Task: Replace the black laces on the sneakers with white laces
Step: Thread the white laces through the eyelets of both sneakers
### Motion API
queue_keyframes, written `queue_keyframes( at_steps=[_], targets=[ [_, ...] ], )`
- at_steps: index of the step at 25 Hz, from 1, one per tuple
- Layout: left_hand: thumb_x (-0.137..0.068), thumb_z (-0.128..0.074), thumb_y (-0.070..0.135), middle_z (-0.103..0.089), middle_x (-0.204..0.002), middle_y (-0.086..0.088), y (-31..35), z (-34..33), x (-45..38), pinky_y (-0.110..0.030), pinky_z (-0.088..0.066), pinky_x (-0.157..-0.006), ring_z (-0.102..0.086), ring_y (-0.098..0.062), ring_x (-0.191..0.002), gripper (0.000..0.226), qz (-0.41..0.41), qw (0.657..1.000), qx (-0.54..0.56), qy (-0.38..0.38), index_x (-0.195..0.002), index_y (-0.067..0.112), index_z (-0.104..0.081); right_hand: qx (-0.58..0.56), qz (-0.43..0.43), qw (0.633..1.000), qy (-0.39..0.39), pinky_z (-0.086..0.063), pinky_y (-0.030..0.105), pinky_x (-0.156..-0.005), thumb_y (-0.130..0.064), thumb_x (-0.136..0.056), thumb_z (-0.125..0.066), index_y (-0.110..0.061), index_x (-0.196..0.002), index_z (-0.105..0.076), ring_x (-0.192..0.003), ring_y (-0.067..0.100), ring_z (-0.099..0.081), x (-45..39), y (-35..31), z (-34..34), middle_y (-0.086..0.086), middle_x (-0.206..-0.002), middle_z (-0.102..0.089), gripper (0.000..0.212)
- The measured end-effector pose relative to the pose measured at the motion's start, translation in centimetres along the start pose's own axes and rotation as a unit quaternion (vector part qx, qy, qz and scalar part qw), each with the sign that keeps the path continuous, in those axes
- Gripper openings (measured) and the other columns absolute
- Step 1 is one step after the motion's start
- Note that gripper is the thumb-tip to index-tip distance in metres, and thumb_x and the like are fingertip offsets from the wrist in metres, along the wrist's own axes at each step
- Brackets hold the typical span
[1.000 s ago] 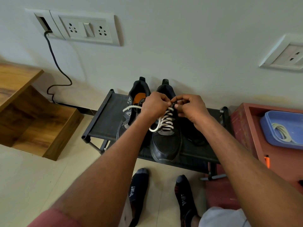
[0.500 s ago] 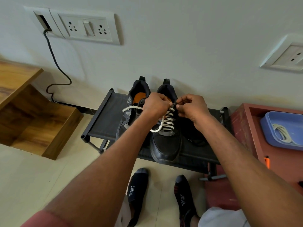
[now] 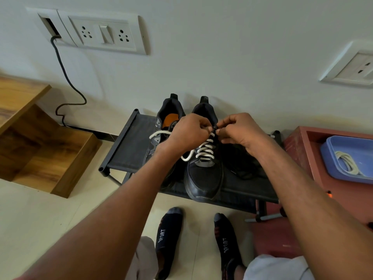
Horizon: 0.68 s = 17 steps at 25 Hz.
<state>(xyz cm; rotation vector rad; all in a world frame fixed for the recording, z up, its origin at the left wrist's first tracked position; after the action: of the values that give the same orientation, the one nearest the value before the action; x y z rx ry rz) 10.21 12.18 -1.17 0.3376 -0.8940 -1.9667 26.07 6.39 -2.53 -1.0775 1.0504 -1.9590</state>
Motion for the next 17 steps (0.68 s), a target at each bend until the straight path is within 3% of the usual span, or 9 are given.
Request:
queue_keyframes(
  at_steps=[2, 3, 4, 6, 10, 14, 17],
  targets=[
    [-0.100, -0.062, 0.021, -0.057, -0.080, 0.020, -0.3, 0.0, 0.0, -0.020, -0.044, -0.085, -0.055, 0.001, -0.088, 0.020, -0.025, 0.999, -0.040, 0.012, -0.109, 0.026, -0.080, 0.054, 0.009, 0.998, 0.014, -0.066, 0.037, -0.074, 0.000, -0.086, -0.080, -0.008, -0.087, -0.074, -0.081, 0.026, -0.078, 0.2, -0.1, 0.1, 0.012, -0.094, -0.076, 0.010],
    [-0.100, -0.063, 0.023, -0.052, -0.098, 0.010, -0.7, -0.1, -0.1, -0.029, -0.043, -0.099, -0.052, -0.011, -0.107, 0.023, -0.025, 0.998, -0.051, 0.013, -0.114, 0.030, -0.079, 0.087, 0.013, 0.996, 0.025, -0.067, 0.038, -0.074, -0.003, -0.086, -0.081, -0.009, -0.085, -0.075, -0.076, 0.025, -0.078, 0.3, -0.1, 0.0, 0.011, -0.090, -0.076, 0.009],
    [-0.100, -0.062, 0.024, -0.046, -0.108, 0.004, -1.0, -0.1, -0.3, -0.037, -0.040, -0.109, -0.047, -0.022, -0.117, 0.025, -0.022, 0.998, -0.058, 0.009, -0.118, 0.033, -0.077, 0.112, 0.017, 0.993, 0.032, -0.067, 0.040, -0.074, -0.004, -0.086, -0.081, -0.009, -0.083, -0.076, -0.072, 0.024, -0.078, 0.3, 0.0, -0.1, 0.010, -0.087, -0.076, 0.008],
    [-0.101, -0.063, 0.025, -0.041, -0.116, 0.001, -1.5, -0.3, -0.5, -0.042, -0.038, -0.115, -0.044, -0.027, -0.122, 0.026, -0.027, 0.998, -0.064, -0.002, -0.121, 0.032, -0.076, 0.120, 0.020, 0.992, 0.040, -0.067, 0.042, -0.074, -0.004, -0.086, -0.079, -0.011, -0.080, -0.075, -0.069, 0.024, -0.078, 0.4, 0.0, -0.3, 0.009, -0.085, -0.075, 0.010],
    [-0.101, -0.062, 0.023, -0.055, -0.134, 0.003, -1.2, -0.5, -0.6, -0.034, -0.042, -0.103, -0.051, -0.024, -0.126, 0.030, -0.082, 0.993, -0.087, 0.011, -0.129, 0.027, -0.072, 0.103, 0.024, 0.994, 0.034, -0.067, 0.041, -0.073, -0.005, -0.088, -0.080, -0.015, -0.085, -0.072, -0.070, 0.026, -0.078, 0.7, -0.4, -0.4, 0.006, -0.088, -0.072, 0.013],
    [-0.099, -0.064, 0.029, -0.073, -0.109, 0.009, -0.7, -0.5, -0.2, -0.025, -0.045, -0.073, -0.063, -0.015, -0.099, 0.036, -0.100, 0.991, -0.092, 0.012, -0.132, 0.042, -0.064, 0.090, 0.014, 0.995, 0.026, -0.067, 0.040, -0.072, -0.007, -0.095, -0.073, -0.015, -0.091, -0.071, -0.074, 0.026, -0.078, 1.0, -0.5, -0.4, 0.009, -0.097, -0.072, 0.009],
    [-0.097, -0.063, 0.038, -0.075, -0.109, 0.011, -0.5, -0.1, 0.2, -0.033, -0.056, -0.080, -0.067, -0.012, -0.098, 0.032, -0.094, 0.992, -0.087, 0.015, -0.128, 0.045, -0.065, 0.071, 0.004, 0.997, 0.022, -0.067, 0.036, -0.069, -0.004, -0.096, -0.069, -0.013, -0.094, -0.070, -0.079, 0.027, -0.077, 1.0, -0.5, -0.4, 0.010, -0.101, -0.072, 0.009]
  ],
)
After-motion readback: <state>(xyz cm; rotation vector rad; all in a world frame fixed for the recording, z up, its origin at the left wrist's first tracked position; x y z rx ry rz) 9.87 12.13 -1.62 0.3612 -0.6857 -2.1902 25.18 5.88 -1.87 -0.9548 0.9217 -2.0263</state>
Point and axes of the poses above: each hand's wrist, its own x-axis away from the middle knuckle, its own z-axis out of the back of the hand, y = z × x, the point moved 3 cm from there along -x, towards the middle knuckle
